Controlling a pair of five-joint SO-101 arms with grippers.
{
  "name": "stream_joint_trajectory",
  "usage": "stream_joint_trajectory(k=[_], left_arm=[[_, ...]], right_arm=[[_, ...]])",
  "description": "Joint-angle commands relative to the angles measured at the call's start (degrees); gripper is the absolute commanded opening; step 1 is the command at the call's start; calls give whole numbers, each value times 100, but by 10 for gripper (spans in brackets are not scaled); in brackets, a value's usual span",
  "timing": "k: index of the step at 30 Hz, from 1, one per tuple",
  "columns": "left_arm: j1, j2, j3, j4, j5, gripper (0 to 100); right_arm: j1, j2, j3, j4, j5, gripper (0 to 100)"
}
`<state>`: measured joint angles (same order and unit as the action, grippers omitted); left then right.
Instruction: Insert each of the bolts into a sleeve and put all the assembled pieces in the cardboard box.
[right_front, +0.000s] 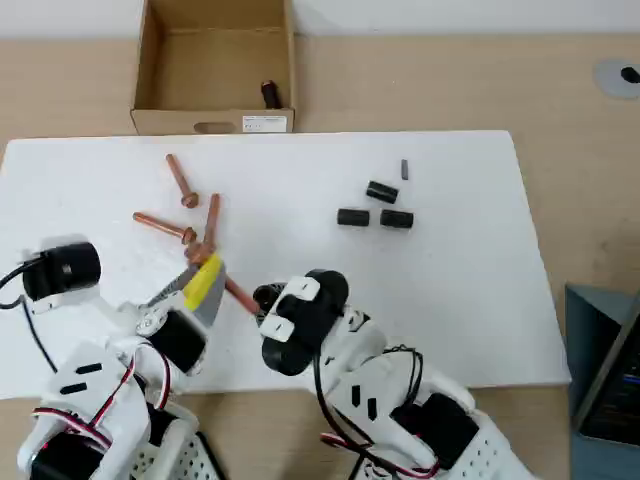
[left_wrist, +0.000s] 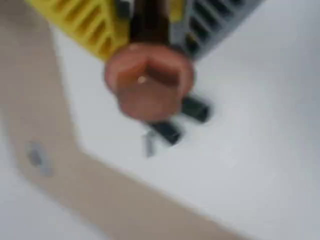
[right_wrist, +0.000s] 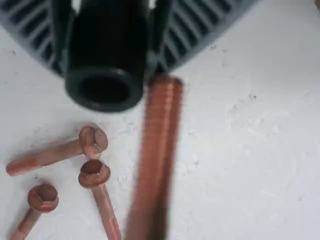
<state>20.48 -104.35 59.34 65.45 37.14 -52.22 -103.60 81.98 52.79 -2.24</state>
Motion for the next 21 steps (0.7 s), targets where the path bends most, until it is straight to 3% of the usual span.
stream_joint_trajectory(k=[1,5,21], left_arm=[[35,-4,-44,-598,-35,5],[35,-4,62,-809,-404,5],[325,-4,870,-809,-703,4]], right_arm=[[-48,-699,-13,-132,-9,9],[-48,-699,-13,-132,-9,9],[-48,-699,-48,-158,0,9]])
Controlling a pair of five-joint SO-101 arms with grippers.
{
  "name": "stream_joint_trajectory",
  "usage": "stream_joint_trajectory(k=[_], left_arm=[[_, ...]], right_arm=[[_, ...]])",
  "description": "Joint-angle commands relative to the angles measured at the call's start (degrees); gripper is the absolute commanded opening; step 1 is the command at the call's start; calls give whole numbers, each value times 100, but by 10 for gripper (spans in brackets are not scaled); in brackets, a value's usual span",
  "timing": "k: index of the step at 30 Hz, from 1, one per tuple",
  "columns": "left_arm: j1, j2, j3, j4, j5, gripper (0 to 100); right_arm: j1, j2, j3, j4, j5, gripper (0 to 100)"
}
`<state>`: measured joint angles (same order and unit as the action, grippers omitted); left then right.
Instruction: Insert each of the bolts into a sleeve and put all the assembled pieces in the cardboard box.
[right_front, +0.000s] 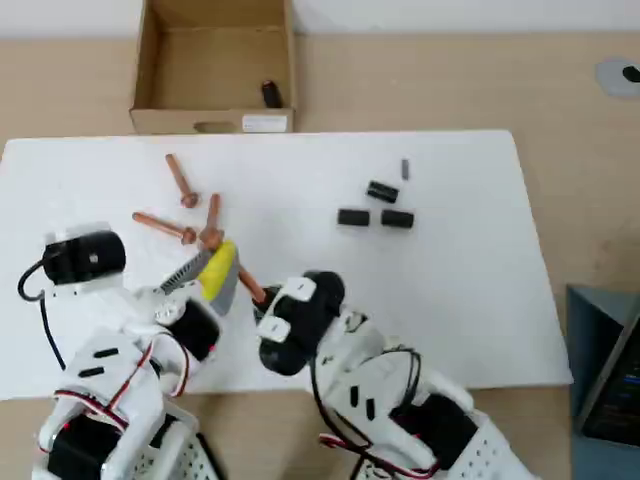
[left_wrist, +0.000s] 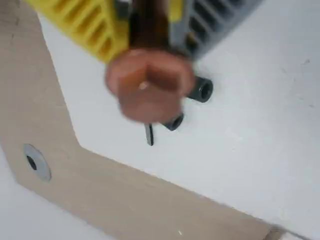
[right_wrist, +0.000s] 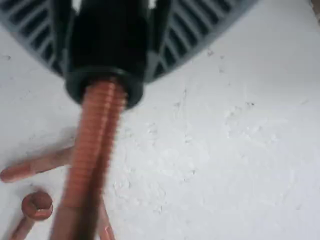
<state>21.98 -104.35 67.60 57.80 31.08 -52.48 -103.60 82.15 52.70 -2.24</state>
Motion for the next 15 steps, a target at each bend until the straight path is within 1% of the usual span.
stream_joint_trajectory(k=[1,4,6,15], left_arm=[[299,-4,44,-35,-97,4],[730,-4,9,-53,-123,4],[932,-4,35,-35,-360,3],[1046,-4,97,-9,-1662,2]], right_arm=[[-22,-699,-66,-149,0,9],[-22,-699,-48,-149,0,9],[-22,-699,-40,-149,0,9],[-4,-699,-48,-149,0,9]])
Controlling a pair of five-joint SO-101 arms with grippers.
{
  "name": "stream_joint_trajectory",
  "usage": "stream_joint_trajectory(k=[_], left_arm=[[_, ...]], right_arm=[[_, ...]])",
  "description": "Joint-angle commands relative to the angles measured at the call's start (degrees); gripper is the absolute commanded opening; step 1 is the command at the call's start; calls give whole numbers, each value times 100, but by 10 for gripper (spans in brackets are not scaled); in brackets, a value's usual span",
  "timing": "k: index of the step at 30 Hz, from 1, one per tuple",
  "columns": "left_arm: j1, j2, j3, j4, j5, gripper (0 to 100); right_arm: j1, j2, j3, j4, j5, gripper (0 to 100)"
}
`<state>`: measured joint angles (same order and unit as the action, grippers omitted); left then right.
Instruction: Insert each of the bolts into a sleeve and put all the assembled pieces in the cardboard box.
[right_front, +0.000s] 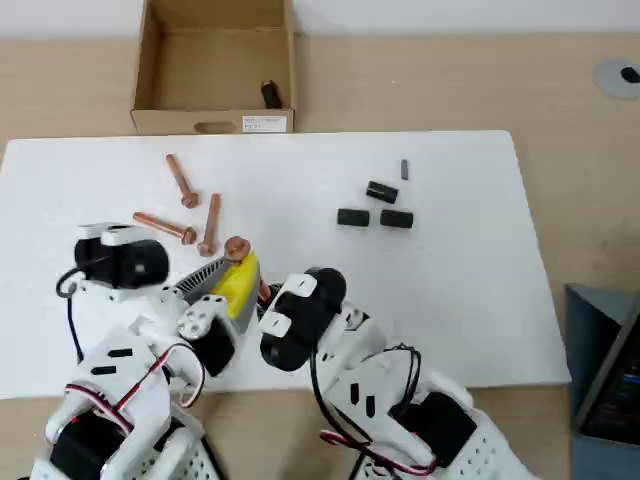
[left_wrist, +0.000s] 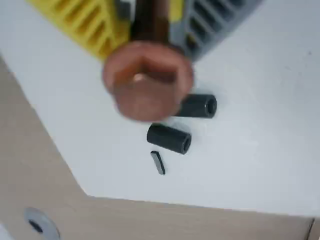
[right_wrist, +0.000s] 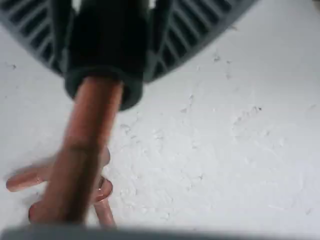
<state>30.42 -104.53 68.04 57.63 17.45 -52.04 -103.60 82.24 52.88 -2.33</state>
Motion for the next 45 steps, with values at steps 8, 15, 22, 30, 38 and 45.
stream_joint_trajectory(k=[8,15,22,30,38,45], left_arm=[[193,4,299,378,-387,2],[141,4,264,369,580,2],[158,4,255,369,826,2],[141,4,255,413,651,112],[-475,40,-211,413,-237,210],[-1134,31,-651,413,-941,209]], right_arm=[[-40,-699,-66,-167,9,9],[-31,-699,-75,-290,9,9],[-31,-699,-31,-624,9,9],[-31,-699,-40,-615,9,9],[-31,-699,-31,-589,9,9],[-31,-699,-57,-589,9,9]])
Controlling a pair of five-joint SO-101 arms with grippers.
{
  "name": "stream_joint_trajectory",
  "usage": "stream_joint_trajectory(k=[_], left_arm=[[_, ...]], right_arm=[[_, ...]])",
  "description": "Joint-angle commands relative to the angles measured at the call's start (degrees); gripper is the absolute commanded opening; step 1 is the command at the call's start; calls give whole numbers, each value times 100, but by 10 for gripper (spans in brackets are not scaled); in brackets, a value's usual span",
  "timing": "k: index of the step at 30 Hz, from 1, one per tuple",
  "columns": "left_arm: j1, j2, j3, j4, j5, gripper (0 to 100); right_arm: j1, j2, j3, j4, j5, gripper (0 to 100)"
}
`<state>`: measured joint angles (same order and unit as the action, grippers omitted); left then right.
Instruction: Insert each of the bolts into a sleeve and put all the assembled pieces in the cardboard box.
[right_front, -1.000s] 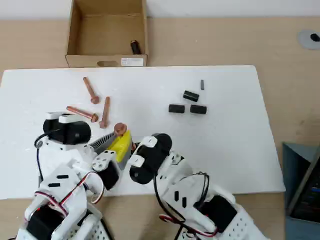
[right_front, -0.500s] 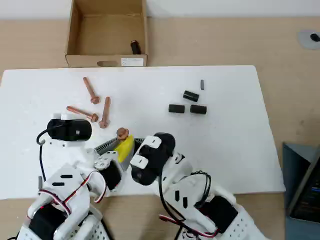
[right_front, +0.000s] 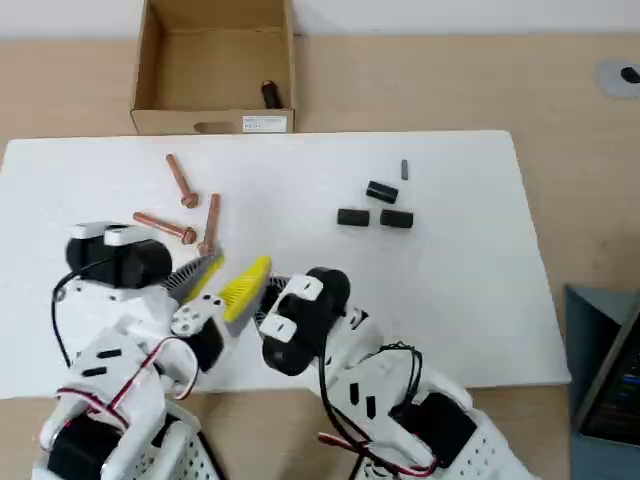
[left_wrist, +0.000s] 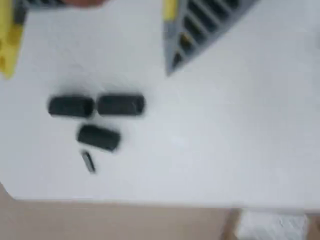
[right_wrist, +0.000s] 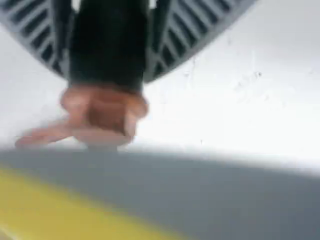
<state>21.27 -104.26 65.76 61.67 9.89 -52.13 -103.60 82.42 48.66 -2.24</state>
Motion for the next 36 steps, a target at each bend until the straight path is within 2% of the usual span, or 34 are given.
stream_joint_trajectory(k=[1,4,8,11,16,20,29,32,36], left_arm=[[-290,4,-492,9,-185,209],[-563,-4,-624,-9,-185,186],[-1415,-13,-791,-53,-202,0],[-2127,-13,-659,0,-563,10],[-3059,-13,273,-53,-1257,3],[-3525,-13,1196,-325,-1354,3],[-3631,-13,2760,-993,-1495,3],[-3657,-13,3033,-993,-1811,2],[-3666,-13,3121,-949,-1793,2]], right_arm=[[-13,-699,-84,-167,0,9],[48,-699,-84,-158,0,9],[585,-699,-101,-158,0,9],[1086,-655,-171,-158,0,9],[1842,-673,-171,-158,554,9],[2413,-655,-312,-185,607,9],[2545,-646,-576,-202,1486,9],[2545,-611,-576,-273,1530,9],[2545,-40,-840,-677,1495,9]])
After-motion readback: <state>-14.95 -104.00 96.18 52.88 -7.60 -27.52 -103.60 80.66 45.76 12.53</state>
